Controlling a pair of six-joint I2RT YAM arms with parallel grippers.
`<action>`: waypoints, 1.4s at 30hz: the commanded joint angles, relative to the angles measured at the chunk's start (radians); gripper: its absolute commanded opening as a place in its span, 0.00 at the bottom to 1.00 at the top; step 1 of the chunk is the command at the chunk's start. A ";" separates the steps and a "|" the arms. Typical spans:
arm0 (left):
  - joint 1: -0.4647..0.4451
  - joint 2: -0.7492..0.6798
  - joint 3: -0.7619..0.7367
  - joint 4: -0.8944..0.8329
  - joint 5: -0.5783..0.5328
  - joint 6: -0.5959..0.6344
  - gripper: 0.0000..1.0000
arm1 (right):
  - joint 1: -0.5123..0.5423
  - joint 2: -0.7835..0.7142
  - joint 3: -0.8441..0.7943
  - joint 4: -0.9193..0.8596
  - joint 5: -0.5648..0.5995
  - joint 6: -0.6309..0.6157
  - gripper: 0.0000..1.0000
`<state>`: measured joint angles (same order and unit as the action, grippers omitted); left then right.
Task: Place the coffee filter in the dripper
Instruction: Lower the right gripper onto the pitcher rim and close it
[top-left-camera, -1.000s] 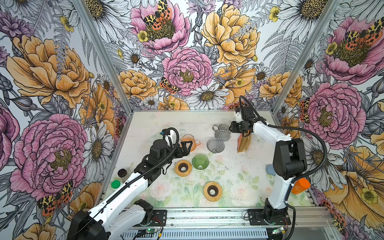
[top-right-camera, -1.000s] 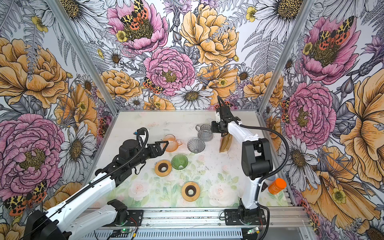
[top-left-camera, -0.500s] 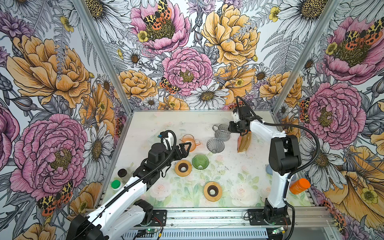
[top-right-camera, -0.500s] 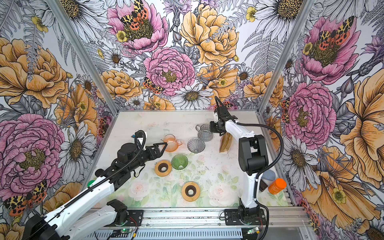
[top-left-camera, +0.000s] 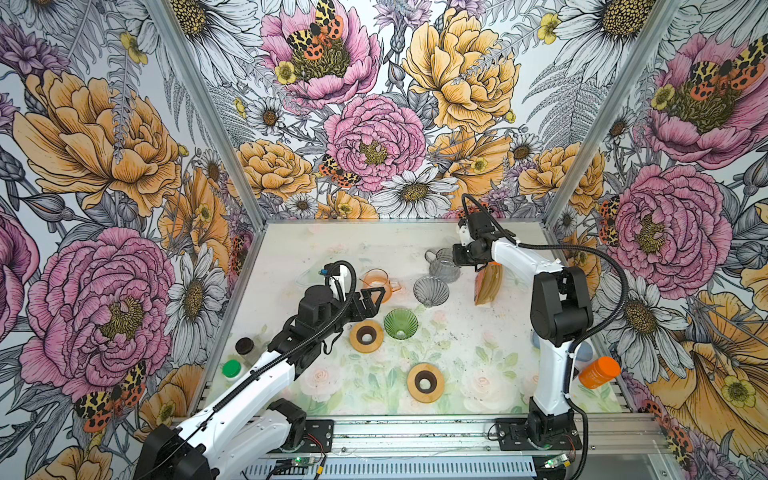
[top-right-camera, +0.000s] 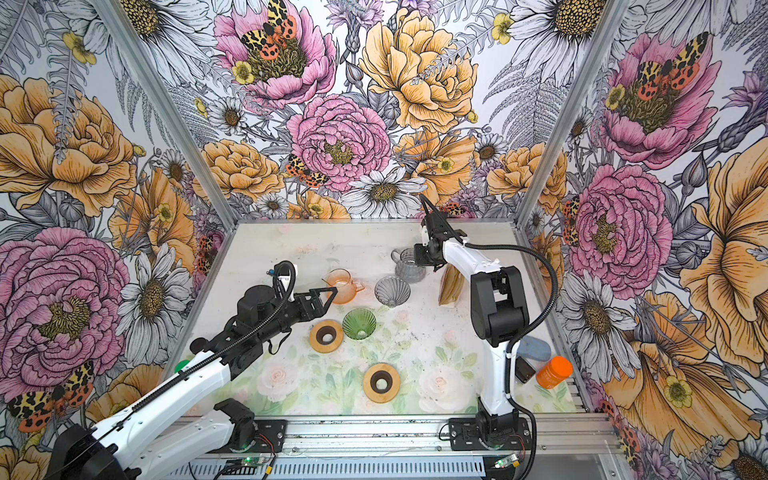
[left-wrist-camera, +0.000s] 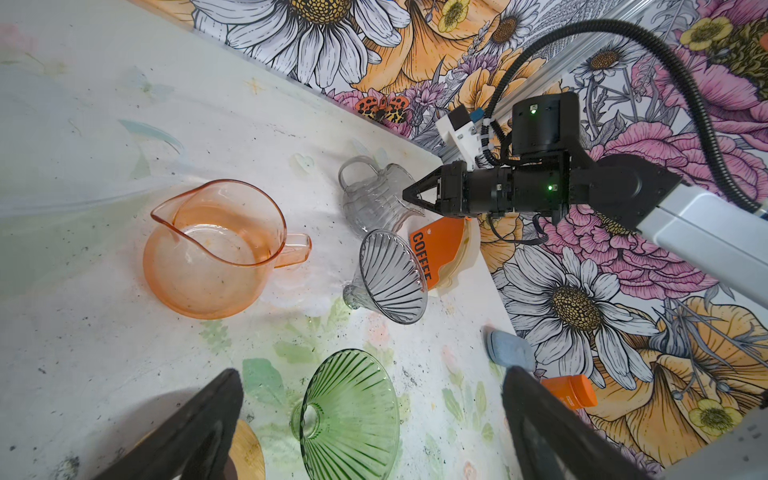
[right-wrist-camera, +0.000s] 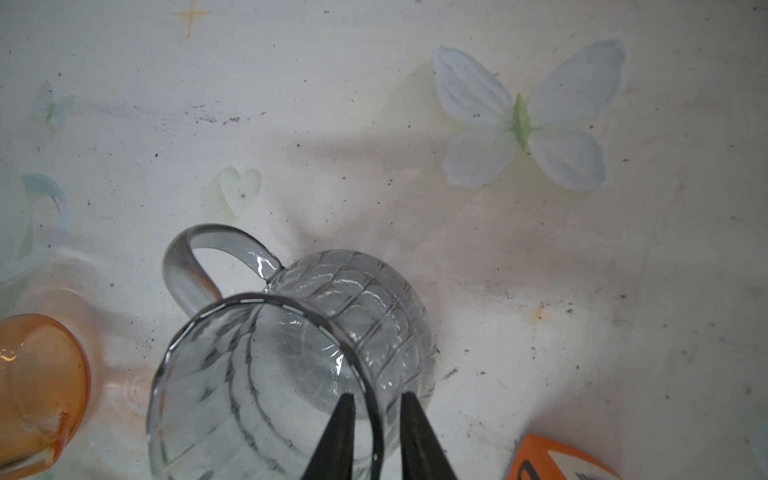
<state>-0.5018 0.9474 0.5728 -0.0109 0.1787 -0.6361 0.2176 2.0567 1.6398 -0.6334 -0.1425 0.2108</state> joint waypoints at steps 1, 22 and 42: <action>-0.012 0.010 0.030 0.003 0.022 0.027 0.99 | 0.011 0.024 0.037 -0.018 0.035 -0.024 0.21; -0.031 0.010 0.027 0.011 -0.005 0.051 0.99 | 0.035 0.030 0.056 -0.037 0.093 -0.045 0.13; -0.047 0.011 0.032 0.000 -0.015 0.041 0.99 | 0.041 -0.054 0.052 -0.036 0.159 -0.058 0.08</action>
<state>-0.5350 0.9585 0.5758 -0.0105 0.1768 -0.6106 0.2504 2.0686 1.6695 -0.6731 -0.0135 0.1638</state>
